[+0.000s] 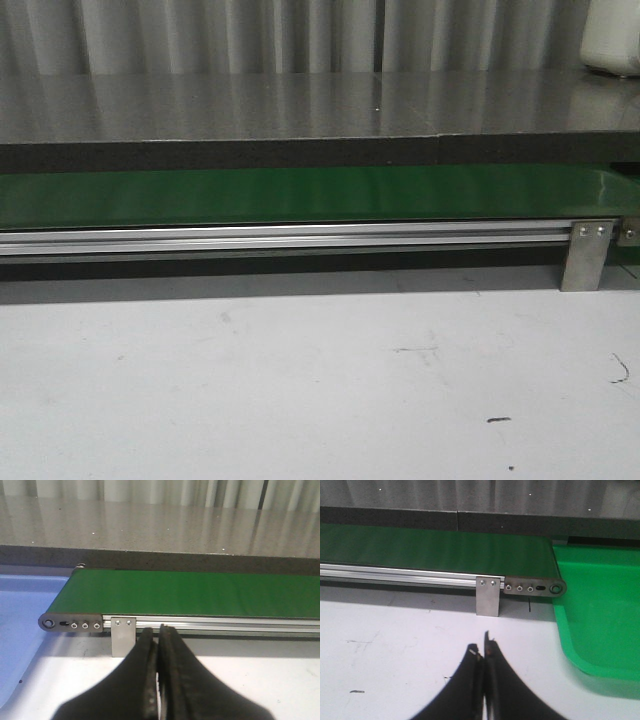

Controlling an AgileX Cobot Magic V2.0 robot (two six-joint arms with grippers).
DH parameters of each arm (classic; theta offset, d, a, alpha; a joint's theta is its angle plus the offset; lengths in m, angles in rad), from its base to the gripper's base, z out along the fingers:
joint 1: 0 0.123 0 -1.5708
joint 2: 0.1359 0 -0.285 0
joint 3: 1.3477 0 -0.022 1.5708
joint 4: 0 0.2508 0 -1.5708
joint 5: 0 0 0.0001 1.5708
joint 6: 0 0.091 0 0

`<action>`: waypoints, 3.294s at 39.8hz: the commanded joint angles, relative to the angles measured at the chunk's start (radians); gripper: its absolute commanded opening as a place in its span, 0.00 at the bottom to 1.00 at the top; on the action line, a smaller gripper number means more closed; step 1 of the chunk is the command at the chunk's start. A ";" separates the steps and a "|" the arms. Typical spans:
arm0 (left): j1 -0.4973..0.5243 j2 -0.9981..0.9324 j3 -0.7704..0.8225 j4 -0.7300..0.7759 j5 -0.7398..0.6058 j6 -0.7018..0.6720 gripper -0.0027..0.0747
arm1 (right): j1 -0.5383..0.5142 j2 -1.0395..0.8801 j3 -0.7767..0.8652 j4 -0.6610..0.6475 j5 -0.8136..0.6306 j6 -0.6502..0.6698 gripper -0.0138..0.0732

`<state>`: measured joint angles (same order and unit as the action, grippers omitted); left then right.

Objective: Move button from left to right

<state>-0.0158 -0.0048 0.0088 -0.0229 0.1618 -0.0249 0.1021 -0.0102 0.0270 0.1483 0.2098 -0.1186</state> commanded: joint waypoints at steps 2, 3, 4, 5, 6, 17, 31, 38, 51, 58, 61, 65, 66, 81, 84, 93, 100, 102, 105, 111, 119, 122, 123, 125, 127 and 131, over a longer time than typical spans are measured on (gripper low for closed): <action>0.000 -0.017 0.029 -0.002 -0.088 -0.009 0.01 | -0.007 -0.017 -0.008 0.002 -0.072 -0.005 0.08; 0.000 -0.017 0.029 -0.002 -0.088 -0.009 0.01 | -0.007 -0.017 -0.008 0.002 -0.072 -0.005 0.08; 0.000 -0.017 0.029 -0.002 -0.088 -0.009 0.01 | -0.007 -0.017 -0.008 0.002 -0.072 -0.005 0.08; 0.000 -0.017 0.029 -0.002 -0.088 -0.009 0.01 | -0.007 -0.017 -0.008 0.002 -0.072 -0.005 0.08; 0.000 -0.017 0.029 -0.002 -0.088 -0.009 0.01 | -0.007 -0.017 -0.008 0.002 -0.072 -0.005 0.08; 0.000 -0.017 0.029 -0.002 -0.088 -0.009 0.01 | -0.007 -0.017 -0.008 0.002 -0.134 -0.005 0.08; 0.000 -0.017 -0.029 -0.002 -0.404 -0.009 0.01 | -0.007 -0.017 -0.113 0.002 -0.246 -0.005 0.08; 0.000 0.055 -0.242 0.134 -0.235 -0.009 0.01 | -0.007 0.058 -0.305 0.002 -0.120 -0.005 0.08; 0.000 0.418 -0.527 0.191 0.115 -0.009 0.01 | -0.007 0.461 -0.620 0.003 0.094 -0.005 0.08; 0.000 0.480 -0.535 0.185 0.117 -0.009 0.01 | -0.007 0.520 -0.623 0.003 0.087 -0.005 0.08; 0.000 0.480 -0.535 0.185 0.109 -0.009 0.03 | -0.007 0.520 -0.623 0.003 0.086 -0.005 0.10; 0.000 0.480 -0.535 0.185 0.096 -0.009 0.23 | -0.007 0.520 -0.623 0.003 0.086 -0.005 0.24; 0.000 0.480 -0.535 0.185 0.095 -0.009 0.31 | -0.007 0.520 -0.623 0.003 0.086 -0.005 0.28; 0.000 0.480 -0.535 0.177 0.093 -0.009 0.90 | -0.007 0.520 -0.623 0.003 0.080 -0.005 0.92; 0.000 0.480 -0.535 0.177 0.079 -0.009 0.87 | -0.007 0.520 -0.623 0.003 0.080 -0.005 0.91; 0.012 0.562 -0.576 0.154 0.069 -0.014 0.80 | -0.007 0.520 -0.623 0.003 0.080 -0.005 0.91; 0.112 0.757 -0.712 0.151 0.137 -0.046 0.79 | -0.007 0.520 -0.623 0.003 0.080 -0.005 0.91; 0.155 0.811 -0.762 0.135 0.155 -0.046 0.79 | -0.007 0.520 -0.623 0.003 0.080 -0.005 0.91; 0.214 0.892 -0.841 0.133 0.157 -0.046 0.79 | -0.007 0.520 -0.623 0.003 0.080 -0.005 0.91; 0.330 1.046 -1.000 0.110 0.189 -0.044 0.79 | -0.007 0.520 -0.623 0.003 0.081 -0.005 0.91; 0.391 1.207 -1.095 0.278 0.208 -0.011 0.79 | -0.007 0.520 -0.623 0.003 0.081 -0.005 0.91; 0.412 1.268 -1.112 0.313 0.210 -0.011 0.79 | -0.007 0.520 -0.623 0.003 0.081 -0.005 0.91; 0.420 1.290 -1.116 0.316 0.216 -0.011 0.79 | -0.007 0.520 -0.623 0.003 0.081 -0.005 0.91; 0.441 1.328 -1.129 0.316 0.223 -0.011 0.79 | -0.007 0.520 -0.623 0.003 0.081 -0.005 0.91; 0.461 1.367 -1.141 0.312 0.233 -0.011 0.79 | -0.007 0.520 -0.623 0.003 0.081 -0.005 0.91; 0.497 1.457 -1.182 0.310 0.284 -0.011 0.79 | -0.007 0.520 -0.623 0.003 0.081 -0.005 0.91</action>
<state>0.4575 1.4147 -1.1100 0.2767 0.4618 -0.0334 0.1021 0.5006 -0.5614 0.1483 0.3695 -0.1186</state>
